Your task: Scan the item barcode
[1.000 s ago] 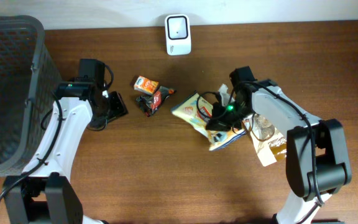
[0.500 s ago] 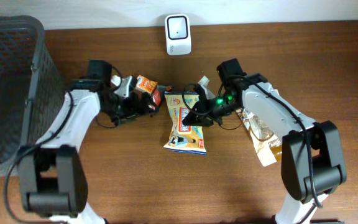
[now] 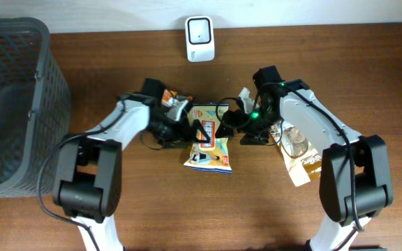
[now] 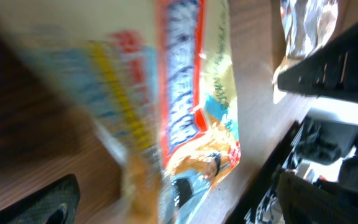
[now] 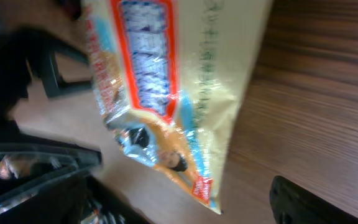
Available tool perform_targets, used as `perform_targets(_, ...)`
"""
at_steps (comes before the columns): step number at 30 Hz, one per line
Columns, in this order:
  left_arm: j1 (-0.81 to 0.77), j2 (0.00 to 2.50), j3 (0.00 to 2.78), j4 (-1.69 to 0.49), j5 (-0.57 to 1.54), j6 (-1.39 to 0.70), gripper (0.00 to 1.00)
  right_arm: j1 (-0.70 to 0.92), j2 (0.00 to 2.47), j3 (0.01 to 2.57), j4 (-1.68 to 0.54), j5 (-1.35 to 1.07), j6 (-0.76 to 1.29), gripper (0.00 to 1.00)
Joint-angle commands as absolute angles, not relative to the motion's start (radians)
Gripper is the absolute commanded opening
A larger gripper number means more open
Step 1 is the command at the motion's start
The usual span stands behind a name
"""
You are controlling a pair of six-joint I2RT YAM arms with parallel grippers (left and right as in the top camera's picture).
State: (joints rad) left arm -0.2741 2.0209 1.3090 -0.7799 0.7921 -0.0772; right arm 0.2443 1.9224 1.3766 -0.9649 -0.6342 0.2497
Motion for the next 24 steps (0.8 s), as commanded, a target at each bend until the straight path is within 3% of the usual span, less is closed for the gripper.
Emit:
perform_targets(1, -0.319, 2.077, 1.310, -0.752, 0.763, -0.140, 0.95, 0.231, 1.912, 1.397, -0.997, -0.456, 0.240, 0.99)
perform_targets(5, -0.345, 2.119, 1.310, -0.716, 0.766, -0.171, 0.77, 0.226, 1.912, 1.397, -1.027, -0.390, 0.240, 0.99)
perform_targets(10, -0.349, 2.133, 1.310, -0.708, 0.736, -0.171, 0.00, 0.227, 1.916, 1.397, -1.037, -0.342, 0.240, 0.99)
perform_targets(17, -0.338, 2.131, 1.400, -0.860, 0.588, -0.171, 0.00, 0.227, 1.917, 1.397, -1.046, -0.278, 0.241, 0.99)
perform_targets(21, -0.340, 2.130, 1.588, -1.082, 0.299, -0.174, 0.00, 0.227, 1.917, 1.397, -1.044, -0.270, 0.240, 0.99)
perform_targets(24, -0.339, 2.130, 1.737, -1.228, -0.018, -0.306, 0.00, 0.227, 1.918, 1.397, -1.044, -0.249, 0.243, 0.99)
